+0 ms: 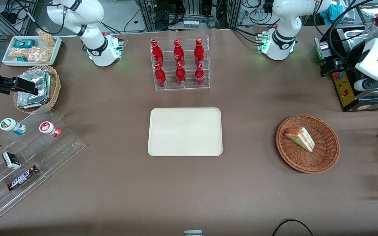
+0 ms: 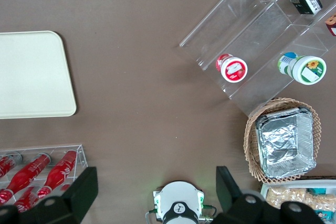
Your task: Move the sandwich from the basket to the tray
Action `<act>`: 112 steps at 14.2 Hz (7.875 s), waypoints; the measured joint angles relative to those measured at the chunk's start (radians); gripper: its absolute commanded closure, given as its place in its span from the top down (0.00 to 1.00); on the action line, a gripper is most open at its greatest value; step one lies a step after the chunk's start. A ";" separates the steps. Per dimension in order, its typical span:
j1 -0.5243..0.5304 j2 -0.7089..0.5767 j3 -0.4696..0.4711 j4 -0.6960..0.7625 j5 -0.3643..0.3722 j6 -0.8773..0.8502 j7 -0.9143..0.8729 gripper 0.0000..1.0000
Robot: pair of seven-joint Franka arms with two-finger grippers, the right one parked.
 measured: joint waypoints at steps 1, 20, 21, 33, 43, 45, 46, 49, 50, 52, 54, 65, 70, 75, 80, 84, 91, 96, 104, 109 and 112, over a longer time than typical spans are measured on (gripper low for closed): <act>0.000 0.000 0.000 0.000 0.000 0.000 0.000 1.00; 0.026 0.161 0.065 -0.354 0.002 0.573 -0.136 1.00; 0.026 0.171 0.068 -0.377 0.002 0.621 -0.186 1.00; 0.026 0.304 0.069 -0.571 0.001 1.049 -0.404 1.00; 0.026 0.387 0.069 -0.576 0.001 1.127 -0.480 0.45; 0.026 0.388 0.069 -0.576 0.001 1.128 -0.484 0.23; 0.026 0.387 0.069 -0.575 0.001 1.128 -0.485 0.17; 0.026 0.370 0.069 -0.569 0.001 1.128 -0.485 0.14; 0.026 0.356 0.068 -0.567 0.001 1.121 -0.483 0.14; 0.021 0.314 0.062 -0.555 0.002 1.070 -0.468 0.14; 0.004 0.261 0.039 -0.546 0.002 1.026 -0.433 0.14; -0.555 0.367 -0.058 -0.405 0.002 1.013 -0.500 0.16; -0.699 0.561 -0.053 -0.234 0.054 1.019 -0.598 0.27; -0.736 0.689 -0.049 -0.126 0.171 1.020 -0.758 0.46; -0.736 0.692 -0.045 -0.064 0.171 1.019 -0.769 0.99; -0.734 0.690 -0.041 -0.037 0.171 1.014 -0.775 1.00; -0.550 0.485 -0.031 -0.005 0.111 0.657 -0.687 1.00; -0.334 0.305 -0.025 -0.003 0.083 0.325 -0.361 1.00; -0.170 0.201 -0.020 0.124 0.077 0.110 -0.159 1.00; -0.169 0.157 0.028 0.172 0.065 -0.076 -0.171 1.00; -0.169 0.134 0.055 0.171 0.065 -0.078 -0.171 1.00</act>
